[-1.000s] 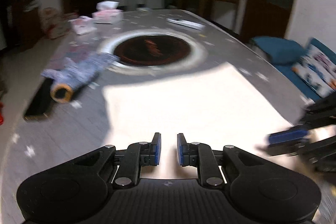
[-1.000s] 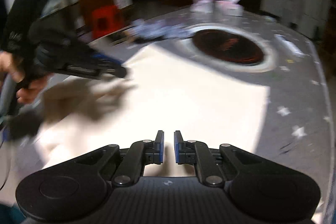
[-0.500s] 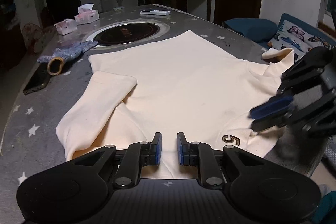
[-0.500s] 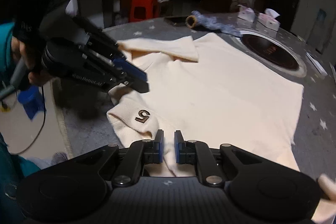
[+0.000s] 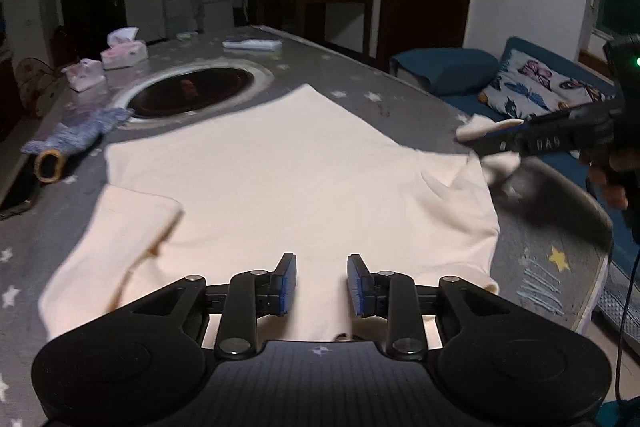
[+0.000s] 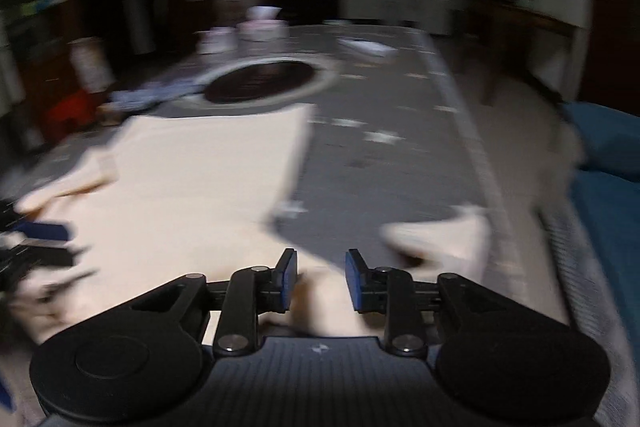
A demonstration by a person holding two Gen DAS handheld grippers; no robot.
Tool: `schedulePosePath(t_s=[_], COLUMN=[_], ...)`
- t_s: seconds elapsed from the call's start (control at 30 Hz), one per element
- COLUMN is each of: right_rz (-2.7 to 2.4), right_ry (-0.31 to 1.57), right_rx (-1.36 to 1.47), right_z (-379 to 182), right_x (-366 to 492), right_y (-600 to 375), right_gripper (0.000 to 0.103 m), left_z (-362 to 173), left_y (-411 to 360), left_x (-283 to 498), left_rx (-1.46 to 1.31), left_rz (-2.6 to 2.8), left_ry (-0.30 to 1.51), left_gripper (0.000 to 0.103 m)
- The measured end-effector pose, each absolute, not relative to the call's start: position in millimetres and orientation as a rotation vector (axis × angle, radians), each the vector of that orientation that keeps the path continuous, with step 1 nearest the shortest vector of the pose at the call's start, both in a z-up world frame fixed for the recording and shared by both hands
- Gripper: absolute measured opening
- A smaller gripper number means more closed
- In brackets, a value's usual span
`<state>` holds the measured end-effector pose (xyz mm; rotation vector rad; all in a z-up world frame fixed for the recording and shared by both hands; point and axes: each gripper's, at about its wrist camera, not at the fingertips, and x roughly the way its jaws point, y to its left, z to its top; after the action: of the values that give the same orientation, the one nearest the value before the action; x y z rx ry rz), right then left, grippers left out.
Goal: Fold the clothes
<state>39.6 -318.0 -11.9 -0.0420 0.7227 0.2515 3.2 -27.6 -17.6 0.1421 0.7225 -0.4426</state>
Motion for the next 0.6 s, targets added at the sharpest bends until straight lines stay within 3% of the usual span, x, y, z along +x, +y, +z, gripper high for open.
schedulePosePath(t_s=[0.2, 0.4, 0.6], right_rz=[0.037, -0.092, 0.110], right_ry=[0.700, 0.684, 0.665], right_rx=[-0.056, -0.040, -0.009], right_z=[-15.5, -18.3, -11.7], right_x=[19.3, 5.1, -2.0], right_y=[-359.9, -382.3, -365.8], right_gripper=[0.040, 0.041, 0.041], left_z=[-24.9, -27.4, -28.6], left_y=[-26.1, -22.1, -19.8], left_x=[1.5, -4.8, -13.9], left_rx=[0.136, 0.130, 0.141], left_rz=[-0.447, -0.447, -0.454], left_ry=[0.739, 0.733, 0.726], left_gripper=[0.037, 0.043, 0.045])
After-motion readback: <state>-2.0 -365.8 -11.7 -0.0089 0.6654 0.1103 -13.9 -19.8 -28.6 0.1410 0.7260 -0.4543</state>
